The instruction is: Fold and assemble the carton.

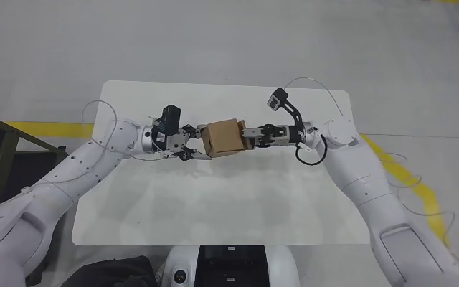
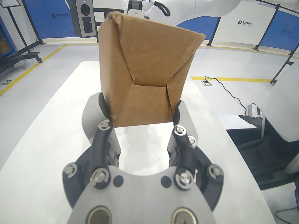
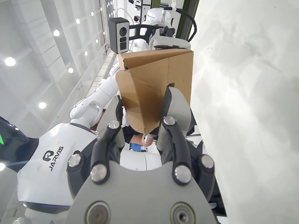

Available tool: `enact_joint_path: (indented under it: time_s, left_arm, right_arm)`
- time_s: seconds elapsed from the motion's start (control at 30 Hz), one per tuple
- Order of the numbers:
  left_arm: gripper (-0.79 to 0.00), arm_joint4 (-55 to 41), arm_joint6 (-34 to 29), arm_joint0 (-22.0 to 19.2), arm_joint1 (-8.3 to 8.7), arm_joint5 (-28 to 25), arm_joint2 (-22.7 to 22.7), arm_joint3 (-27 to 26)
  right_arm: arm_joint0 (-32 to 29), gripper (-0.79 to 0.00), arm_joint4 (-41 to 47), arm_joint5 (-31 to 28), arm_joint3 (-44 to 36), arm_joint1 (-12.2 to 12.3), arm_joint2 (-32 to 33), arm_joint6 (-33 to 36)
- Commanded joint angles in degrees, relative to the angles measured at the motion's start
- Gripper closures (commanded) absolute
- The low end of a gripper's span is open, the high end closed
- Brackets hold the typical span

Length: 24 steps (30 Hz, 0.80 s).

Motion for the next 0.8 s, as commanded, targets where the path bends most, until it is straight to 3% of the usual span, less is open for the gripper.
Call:
enact_joint_path:
  time_s: [0.0,0.13,0.4,0.63,0.77]
  left_arm:
    - [0.0,0.02,0.0,0.1,0.05,0.0,-0.11,-0.01]
    - [0.0,-0.02,0.0,0.26,0.1,0.0,-0.22,0.0]
    - [0.0,0.05,0.0,0.36,0.14,0.0,-0.25,0.02]
    - [0.0,-0.1,0.0,0.34,0.16,0.0,-0.22,-0.25]
    - [0.0,-0.33,0.0,0.46,0.24,0.0,-0.34,-0.42]
  right_arm:
    - [0.13,-0.299,0.0,-0.11,0.09,-0.11,-0.13,0.12]
    - [0.35,-0.259,-0.21,-0.22,0.47,-0.26,-0.23,0.06]
    - [0.19,-0.345,-0.96,-0.46,0.39,-0.14,0.47,-0.28]
    - [-0.11,-0.203,-1.33,-0.04,0.04,-0.15,0.65,-0.51]
    - [-0.05,-0.185,-1.29,-0.11,0.39,-0.24,0.64,-0.44]
